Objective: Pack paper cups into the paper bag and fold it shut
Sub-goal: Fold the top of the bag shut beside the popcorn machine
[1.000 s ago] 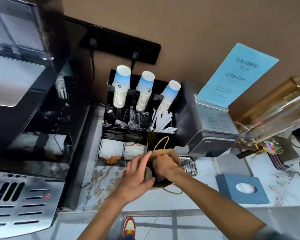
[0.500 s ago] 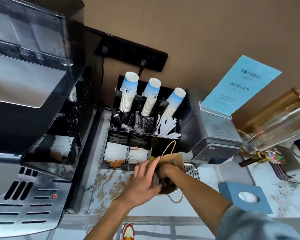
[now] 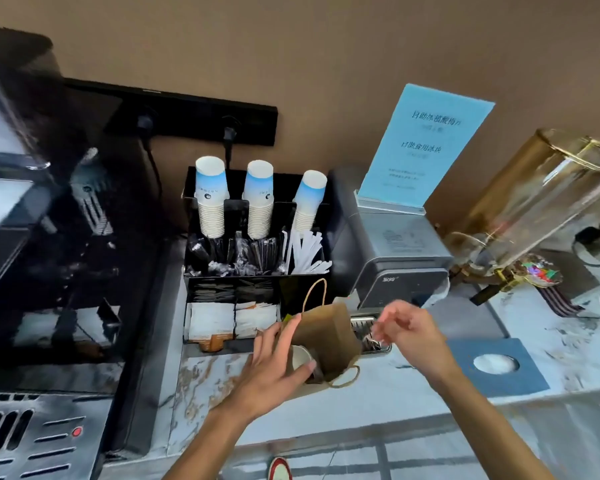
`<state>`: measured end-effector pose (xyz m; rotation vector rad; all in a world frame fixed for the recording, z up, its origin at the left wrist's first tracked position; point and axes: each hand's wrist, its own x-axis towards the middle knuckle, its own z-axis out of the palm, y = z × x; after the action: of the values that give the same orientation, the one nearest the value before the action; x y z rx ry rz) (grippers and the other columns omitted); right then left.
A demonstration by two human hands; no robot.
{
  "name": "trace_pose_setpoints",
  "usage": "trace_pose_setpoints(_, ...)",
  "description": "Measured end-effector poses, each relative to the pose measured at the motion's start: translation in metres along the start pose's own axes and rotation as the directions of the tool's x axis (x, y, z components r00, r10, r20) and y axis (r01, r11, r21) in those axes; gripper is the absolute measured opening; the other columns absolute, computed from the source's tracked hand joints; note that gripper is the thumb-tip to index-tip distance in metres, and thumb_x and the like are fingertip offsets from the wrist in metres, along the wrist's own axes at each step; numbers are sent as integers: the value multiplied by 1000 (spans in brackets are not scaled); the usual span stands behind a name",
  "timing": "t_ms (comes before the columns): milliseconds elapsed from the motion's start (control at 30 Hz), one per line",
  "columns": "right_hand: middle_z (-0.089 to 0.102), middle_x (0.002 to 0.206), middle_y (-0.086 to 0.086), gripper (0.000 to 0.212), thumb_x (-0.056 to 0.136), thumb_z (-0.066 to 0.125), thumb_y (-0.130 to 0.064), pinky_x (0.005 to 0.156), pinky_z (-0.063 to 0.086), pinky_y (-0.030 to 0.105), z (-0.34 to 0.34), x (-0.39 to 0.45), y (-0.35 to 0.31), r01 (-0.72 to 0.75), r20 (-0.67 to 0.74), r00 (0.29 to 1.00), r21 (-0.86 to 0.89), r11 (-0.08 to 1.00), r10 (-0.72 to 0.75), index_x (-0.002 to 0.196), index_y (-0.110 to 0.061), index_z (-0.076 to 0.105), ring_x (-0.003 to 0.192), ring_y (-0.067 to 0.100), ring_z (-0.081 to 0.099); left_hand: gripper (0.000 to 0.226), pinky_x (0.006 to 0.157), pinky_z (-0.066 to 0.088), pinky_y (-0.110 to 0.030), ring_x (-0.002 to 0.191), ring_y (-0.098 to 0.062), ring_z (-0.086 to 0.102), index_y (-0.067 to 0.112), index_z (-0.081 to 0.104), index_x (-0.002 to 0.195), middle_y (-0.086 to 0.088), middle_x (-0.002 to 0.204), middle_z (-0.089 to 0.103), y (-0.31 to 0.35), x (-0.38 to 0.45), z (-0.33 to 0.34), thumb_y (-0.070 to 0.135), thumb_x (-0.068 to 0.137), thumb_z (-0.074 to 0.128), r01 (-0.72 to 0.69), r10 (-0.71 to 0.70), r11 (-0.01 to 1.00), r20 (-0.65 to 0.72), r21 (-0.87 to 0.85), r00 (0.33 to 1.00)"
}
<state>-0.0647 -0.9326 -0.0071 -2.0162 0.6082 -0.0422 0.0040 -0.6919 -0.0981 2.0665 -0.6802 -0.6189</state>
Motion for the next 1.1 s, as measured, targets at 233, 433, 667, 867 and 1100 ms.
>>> trace_pose_setpoints(233,61,118,14,49,74,69,10,70,50,23,37,16,78,-183,281,939,-71,980,196,113,-8,45,107,19,60,110,120,9,-43,144,3,-10,61,-10,143,33,153,-8,-11,-5,0,65,71,74,5,8,969,52,-246,999)
trace_pose_setpoints(433,56,123,2,80,59,84,-21,97,51,39,64,44,108,-108,438,857,-363,926,271,127,-18,43,115,22,55,131,119,25,-54,144,-26,15,59,2,134,7,148,19,-64,-6,22,46,43,96,279,-263,939,107,-199,959)
trace_pose_setpoints(667,33,155,-5,101,71,83,-22,113,38,30,75,54,107,43,510,851,-312,949,129,150,-30,21,138,20,43,41,111,18,-40,141,-10,-2,37,56,92,24,157,-6,-74,21,36,36,62,86,131,-130,989,21,-63,991)
trace_pose_setpoints(867,12,159,-13,65,66,74,-51,116,31,40,76,59,101,388,560,823,-429,816,-96,126,-35,56,145,15,10,56,109,22,-27,140,-17,18,45,56,96,31,140,27,-79,35,18,56,48,81,126,-126,990,14,-57,992)
trace_pose_setpoints(1100,47,127,-21,38,69,82,-37,101,46,19,84,56,99,231,513,853,-203,952,-98,101,-47,64,118,2,50,53,111,38,-41,127,-16,44,48,69,99,16,127,58,-73,31,20,45,52,93,173,-206,962,-146,-209,968)
